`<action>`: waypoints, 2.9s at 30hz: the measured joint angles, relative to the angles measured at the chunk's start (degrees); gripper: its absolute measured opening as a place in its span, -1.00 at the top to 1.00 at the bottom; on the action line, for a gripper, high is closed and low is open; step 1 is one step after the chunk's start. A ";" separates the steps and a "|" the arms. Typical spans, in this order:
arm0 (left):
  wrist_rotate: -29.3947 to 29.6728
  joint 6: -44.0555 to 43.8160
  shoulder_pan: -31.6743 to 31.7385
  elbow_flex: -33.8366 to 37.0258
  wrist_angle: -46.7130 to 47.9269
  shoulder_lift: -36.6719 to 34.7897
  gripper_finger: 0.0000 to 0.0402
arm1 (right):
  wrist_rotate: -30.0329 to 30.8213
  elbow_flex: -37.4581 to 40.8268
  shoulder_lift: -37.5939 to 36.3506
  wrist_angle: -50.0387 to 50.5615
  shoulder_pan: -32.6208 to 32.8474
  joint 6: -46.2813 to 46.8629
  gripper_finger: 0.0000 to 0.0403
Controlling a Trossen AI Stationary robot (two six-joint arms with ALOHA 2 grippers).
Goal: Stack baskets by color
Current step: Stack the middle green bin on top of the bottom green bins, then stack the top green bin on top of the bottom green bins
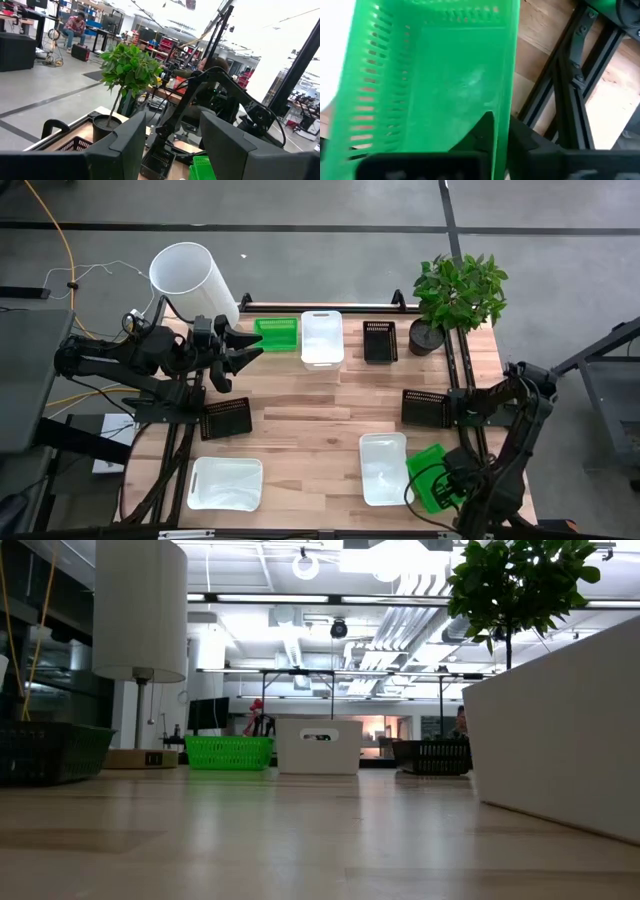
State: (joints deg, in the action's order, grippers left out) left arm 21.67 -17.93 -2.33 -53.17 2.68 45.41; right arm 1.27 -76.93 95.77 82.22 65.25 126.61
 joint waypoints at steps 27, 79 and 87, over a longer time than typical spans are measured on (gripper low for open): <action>0.00 0.07 0.00 0.00 -0.02 0.00 0.12 | 8.81 13.05 -19.19 -18.22 0.42 -14.73 0.93; -7.68 -2.67 0.04 -0.04 10.60 -0.01 0.12 | 30.82 37.29 -34.16 -96.23 -37.93 -97.61 1.00; -8.11 1.05 0.04 1.09 9.92 -0.14 0.12 | 18.08 37.24 -31.60 -107.98 -49.52 -102.59 1.00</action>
State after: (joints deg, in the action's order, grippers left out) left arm 13.56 -16.88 -2.28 -52.08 12.60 45.27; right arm 19.35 -39.68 64.17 -25.76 15.74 24.01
